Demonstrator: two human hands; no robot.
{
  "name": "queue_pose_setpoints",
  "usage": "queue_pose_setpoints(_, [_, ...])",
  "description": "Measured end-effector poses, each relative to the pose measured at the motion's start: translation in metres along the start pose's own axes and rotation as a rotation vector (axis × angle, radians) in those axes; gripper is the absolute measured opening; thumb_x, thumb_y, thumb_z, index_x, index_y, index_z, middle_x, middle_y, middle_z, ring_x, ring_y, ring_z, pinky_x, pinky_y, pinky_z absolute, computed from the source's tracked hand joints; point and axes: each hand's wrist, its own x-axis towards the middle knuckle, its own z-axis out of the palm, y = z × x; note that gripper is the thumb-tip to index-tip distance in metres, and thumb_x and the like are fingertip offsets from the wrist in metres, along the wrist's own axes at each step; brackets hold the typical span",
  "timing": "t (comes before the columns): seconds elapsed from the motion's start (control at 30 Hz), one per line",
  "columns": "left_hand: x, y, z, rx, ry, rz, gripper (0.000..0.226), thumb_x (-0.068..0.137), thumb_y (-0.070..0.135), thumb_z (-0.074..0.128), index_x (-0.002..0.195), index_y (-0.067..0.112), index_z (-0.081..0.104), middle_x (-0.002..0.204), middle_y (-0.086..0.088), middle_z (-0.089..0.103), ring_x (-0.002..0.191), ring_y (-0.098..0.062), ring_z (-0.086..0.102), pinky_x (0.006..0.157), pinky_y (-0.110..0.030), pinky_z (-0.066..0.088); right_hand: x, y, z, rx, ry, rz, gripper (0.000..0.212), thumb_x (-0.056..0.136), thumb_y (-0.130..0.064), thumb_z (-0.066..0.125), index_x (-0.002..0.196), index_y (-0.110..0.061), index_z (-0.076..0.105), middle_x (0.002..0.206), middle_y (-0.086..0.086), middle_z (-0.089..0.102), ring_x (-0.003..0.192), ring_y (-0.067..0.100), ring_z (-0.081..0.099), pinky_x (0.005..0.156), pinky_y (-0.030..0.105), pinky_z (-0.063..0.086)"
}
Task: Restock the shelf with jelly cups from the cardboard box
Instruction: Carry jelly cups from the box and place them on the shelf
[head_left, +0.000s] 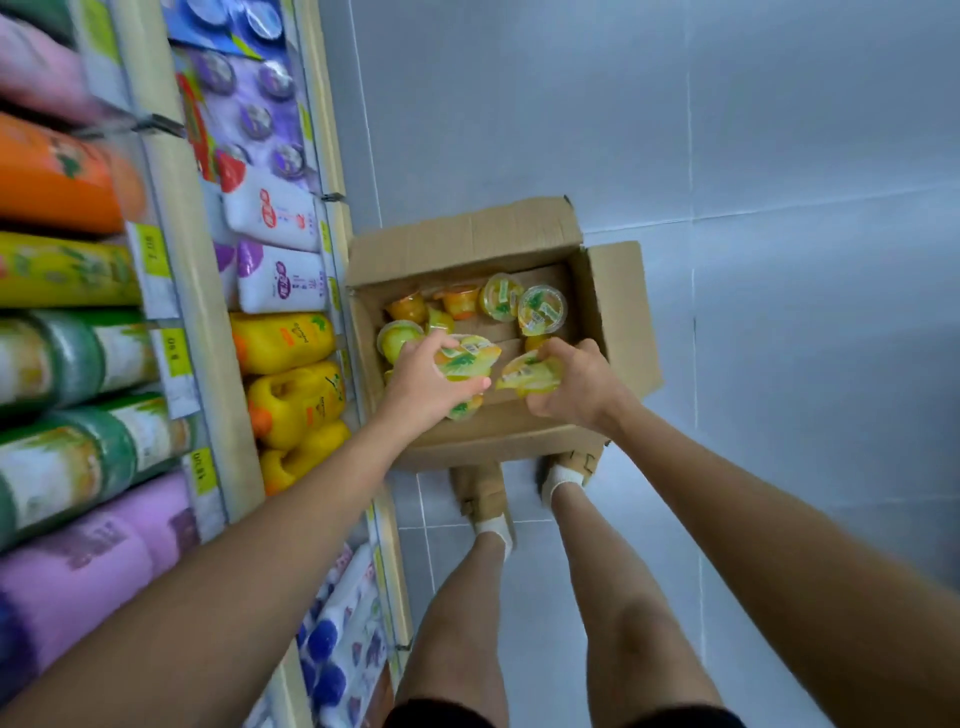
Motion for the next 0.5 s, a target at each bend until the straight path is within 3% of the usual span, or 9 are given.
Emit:
queue_pose_setpoints(0.13, [-0.062, 0.044, -0.022, -0.048, 0.005, 0.050, 0.047, 0.069, 0.042, 0.081, 0.106, 0.027, 0.057, 0.120, 0.000, 0.053, 0.100, -0.012, 0.051, 0.078, -0.026, 0.040, -0.080, -0.020, -0.031, 0.092, 0.089, 0.008, 0.061, 0.078, -0.035, 0.074, 0.132, -0.024, 0.047, 0.118, 0.007, 0.039, 0.092, 0.019, 0.047, 0.082, 0.022, 0.036])
queue_pose_setpoints(0.3, [-0.139, 0.095, -0.051, -0.051, -0.005, 0.171, 0.045, 0.070, 0.043, 0.080, 0.108, 0.028, 0.061, 0.115, 0.000, 0.062, 0.103, -0.018, 0.059, 0.088, -0.035, 0.050, -0.185, -0.027, -0.056, 0.211, 0.234, 0.031, 0.060, 0.078, -0.033, 0.075, 0.131, -0.020, 0.051, 0.120, 0.014, 0.049, 0.112, 0.027, 0.050, 0.091, 0.024, 0.037])
queue_pose_setpoints(0.43, [-0.200, 0.125, -0.066, -0.104, -0.041, 0.272, 0.040, 0.074, 0.038, 0.079, 0.107, 0.029, 0.059, 0.111, 0.002, 0.063, 0.101, -0.016, 0.059, 0.086, -0.032, 0.048, -0.271, -0.018, -0.060, 0.408, 0.407, 0.035, 0.052, 0.077, -0.027, 0.078, 0.124, -0.014, 0.058, 0.102, 0.005, 0.051, 0.093, 0.018, 0.051, 0.065, 0.014, 0.031])
queue_pose_setpoints(0.5, [-0.232, 0.138, -0.067, -0.119, -0.052, 0.334, 0.042, 0.077, 0.034, 0.077, 0.112, 0.026, 0.056, 0.107, 0.008, 0.057, 0.098, -0.010, 0.054, 0.081, -0.026, 0.041, -0.311, -0.009, -0.055, 0.507, 0.492, 0.037, 0.051, 0.075, -0.029, 0.078, 0.121, -0.019, 0.060, 0.108, 0.007, 0.055, 0.091, 0.015, 0.050, 0.064, 0.014, 0.031])
